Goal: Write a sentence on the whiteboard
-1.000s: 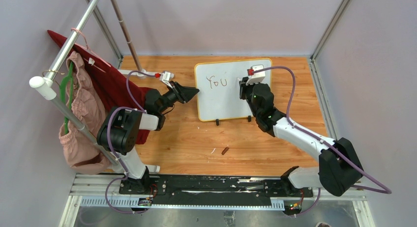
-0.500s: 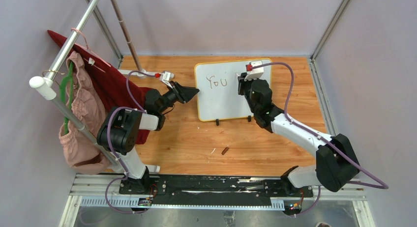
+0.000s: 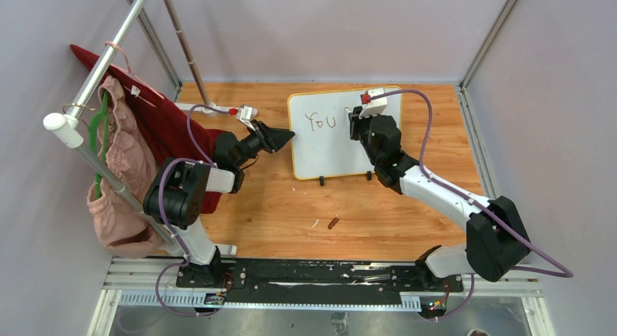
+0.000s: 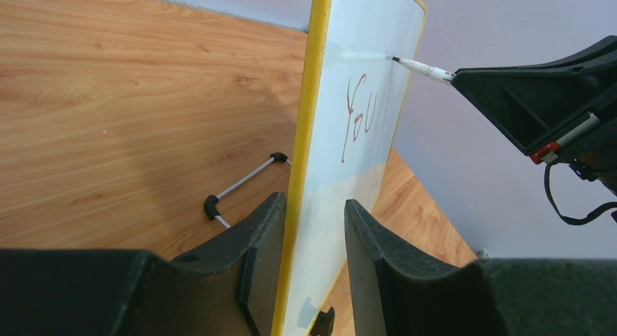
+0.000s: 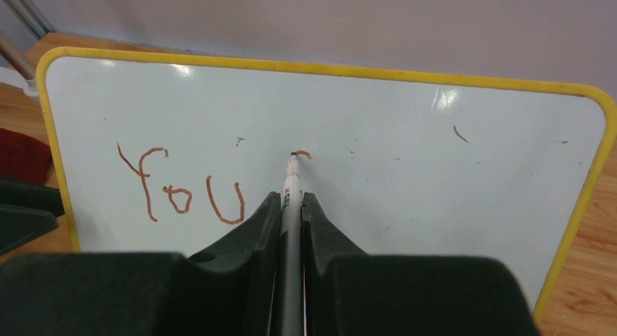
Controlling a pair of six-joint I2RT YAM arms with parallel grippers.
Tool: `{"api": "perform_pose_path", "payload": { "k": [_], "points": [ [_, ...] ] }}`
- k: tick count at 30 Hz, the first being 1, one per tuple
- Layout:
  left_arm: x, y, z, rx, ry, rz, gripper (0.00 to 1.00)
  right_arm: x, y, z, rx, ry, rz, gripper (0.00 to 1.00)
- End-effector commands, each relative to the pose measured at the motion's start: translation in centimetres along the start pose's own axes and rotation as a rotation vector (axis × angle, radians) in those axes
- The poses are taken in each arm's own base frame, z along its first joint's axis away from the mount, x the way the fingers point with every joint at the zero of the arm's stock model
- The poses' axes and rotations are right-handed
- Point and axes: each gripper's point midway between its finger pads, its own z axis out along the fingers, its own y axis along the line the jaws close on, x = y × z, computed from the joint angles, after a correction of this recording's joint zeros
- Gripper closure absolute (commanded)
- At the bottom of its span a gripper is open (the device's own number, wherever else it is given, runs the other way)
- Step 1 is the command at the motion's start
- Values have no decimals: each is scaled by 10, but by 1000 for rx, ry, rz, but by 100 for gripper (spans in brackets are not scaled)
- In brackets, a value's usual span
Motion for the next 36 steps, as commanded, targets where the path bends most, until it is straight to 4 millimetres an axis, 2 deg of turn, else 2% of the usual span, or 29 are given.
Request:
{"api": "perform_pose_path", "payload": {
  "k": [1, 13, 22, 30, 36],
  "points": [
    [11, 1, -4, 8, 25, -41, 60, -4, 4, 3, -38, -3, -2, 100],
    [10, 1, -4, 10, 23, -43, 60, 24, 6, -11, -77, 80, -16, 100],
    [9, 0, -4, 14, 21, -45, 60, 39, -3, -22, -50, 117, -23, 100],
    [9, -1, -4, 14, 20, -47, 60, 30, -22, -28, 21, 97, -27, 100],
    [9, -1, -4, 14, 19, -46, 60, 15, -18, -34, -15, 37, -1, 100]
  ]
}}
